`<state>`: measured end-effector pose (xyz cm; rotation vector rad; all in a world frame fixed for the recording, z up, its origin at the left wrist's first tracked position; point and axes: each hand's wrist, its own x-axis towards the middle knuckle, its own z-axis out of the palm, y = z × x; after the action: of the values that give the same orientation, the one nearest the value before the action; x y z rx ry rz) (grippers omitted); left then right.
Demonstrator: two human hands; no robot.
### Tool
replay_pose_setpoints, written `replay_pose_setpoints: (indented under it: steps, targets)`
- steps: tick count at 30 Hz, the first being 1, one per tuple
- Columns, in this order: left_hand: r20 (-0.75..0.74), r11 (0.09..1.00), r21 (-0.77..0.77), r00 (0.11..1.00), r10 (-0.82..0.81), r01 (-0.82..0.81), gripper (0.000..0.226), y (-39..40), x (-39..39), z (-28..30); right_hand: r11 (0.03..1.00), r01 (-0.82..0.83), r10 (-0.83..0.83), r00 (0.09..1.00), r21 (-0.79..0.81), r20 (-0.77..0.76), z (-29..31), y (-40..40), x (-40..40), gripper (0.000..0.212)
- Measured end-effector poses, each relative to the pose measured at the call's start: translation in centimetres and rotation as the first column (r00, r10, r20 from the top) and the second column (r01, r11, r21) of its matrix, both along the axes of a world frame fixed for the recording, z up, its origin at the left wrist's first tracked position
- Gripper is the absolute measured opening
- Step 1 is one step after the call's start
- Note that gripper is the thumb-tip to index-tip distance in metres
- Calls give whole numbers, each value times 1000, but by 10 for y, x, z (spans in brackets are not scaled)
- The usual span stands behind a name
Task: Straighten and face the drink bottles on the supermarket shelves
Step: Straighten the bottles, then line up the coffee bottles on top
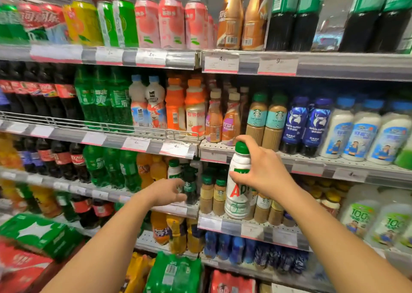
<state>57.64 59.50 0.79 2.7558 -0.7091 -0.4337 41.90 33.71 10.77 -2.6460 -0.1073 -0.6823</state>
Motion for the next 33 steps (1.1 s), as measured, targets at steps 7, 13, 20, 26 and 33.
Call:
replay_pose_setpoints:
  steps: [7, 13, 20, 26, 33]
  targets:
    - [240, 937, -270, 928, 286, -219, 51, -31, 42, -50, 992, 118, -119, 993, 31, -1, -34, 17, 31, 84]
    - [273, 947, -212, 916, 294, -241, 46, -49, 67, -65, 975, 221, -221, 975, -31, 4, -56, 30, 48, 84]
    - [292, 932, -245, 897, 333, -267, 43, -52, 74, -71, 965, 261, -261, 964, -12, -43, -70, 39, 57, 83]
    - [361, 945, -281, 894, 265, -166, 47, -41, 63, -75, 964, 257, -252, 965, 68, -72, -85, 44, 63, 78]
    - [321, 844, -536, 922, 217, -12, 45, 17, 51, -49, 960, 214, -192, 972, 179, -132, -114, 66, 80, 75]
